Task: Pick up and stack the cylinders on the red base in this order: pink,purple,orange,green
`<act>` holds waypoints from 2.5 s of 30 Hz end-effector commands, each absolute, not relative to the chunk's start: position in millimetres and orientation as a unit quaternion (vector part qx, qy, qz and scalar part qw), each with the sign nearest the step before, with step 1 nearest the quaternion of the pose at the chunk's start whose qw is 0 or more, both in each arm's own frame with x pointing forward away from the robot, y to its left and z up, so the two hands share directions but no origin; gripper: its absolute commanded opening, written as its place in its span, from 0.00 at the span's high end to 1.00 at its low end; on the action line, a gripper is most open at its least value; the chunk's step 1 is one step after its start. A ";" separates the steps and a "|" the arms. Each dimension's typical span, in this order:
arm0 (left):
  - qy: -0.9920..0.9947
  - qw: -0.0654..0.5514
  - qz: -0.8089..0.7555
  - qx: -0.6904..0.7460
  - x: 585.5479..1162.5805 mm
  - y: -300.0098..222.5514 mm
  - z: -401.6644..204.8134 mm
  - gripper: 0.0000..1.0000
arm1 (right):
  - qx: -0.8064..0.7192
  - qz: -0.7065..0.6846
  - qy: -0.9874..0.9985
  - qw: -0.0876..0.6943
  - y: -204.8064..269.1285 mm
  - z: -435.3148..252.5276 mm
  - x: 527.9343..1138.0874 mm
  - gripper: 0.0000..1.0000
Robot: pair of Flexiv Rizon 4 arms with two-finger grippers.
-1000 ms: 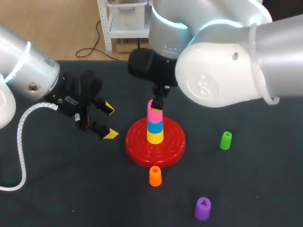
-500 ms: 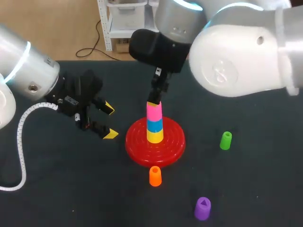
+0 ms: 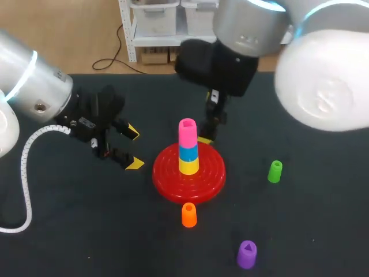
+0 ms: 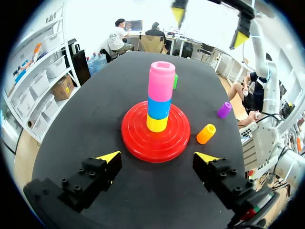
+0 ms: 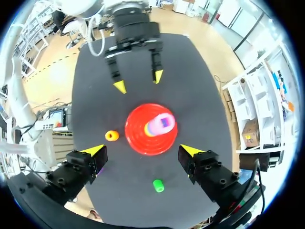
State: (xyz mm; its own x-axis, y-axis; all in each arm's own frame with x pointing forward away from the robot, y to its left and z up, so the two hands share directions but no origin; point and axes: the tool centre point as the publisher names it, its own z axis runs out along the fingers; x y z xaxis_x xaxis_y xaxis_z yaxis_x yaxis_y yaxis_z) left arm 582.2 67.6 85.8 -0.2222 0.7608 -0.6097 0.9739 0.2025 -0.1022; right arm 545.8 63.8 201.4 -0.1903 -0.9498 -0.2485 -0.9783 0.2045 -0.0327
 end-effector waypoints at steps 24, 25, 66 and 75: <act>0.744 0.219 -0.241 0.584 583.1 67.1 85.7 0.00 | -0.658 0.085 0.743 0.081 24.2 188.5 462.4 0.00; 0.744 0.219 -0.241 0.584 583.1 67.1 85.7 0.00 | -0.658 0.085 0.743 0.081 24.2 188.5 462.4 0.00; 0.744 0.219 -0.241 0.584 583.1 67.1 85.7 0.00 | -0.728 0.004 0.685 0.017 1.5 151.0 400.0 0.00; 0.744 0.219 -0.241 0.584 583.1 67.1 85.7 0.00 | -0.722 0.006 0.691 -0.002 -21.5 115.0 383.7 0.00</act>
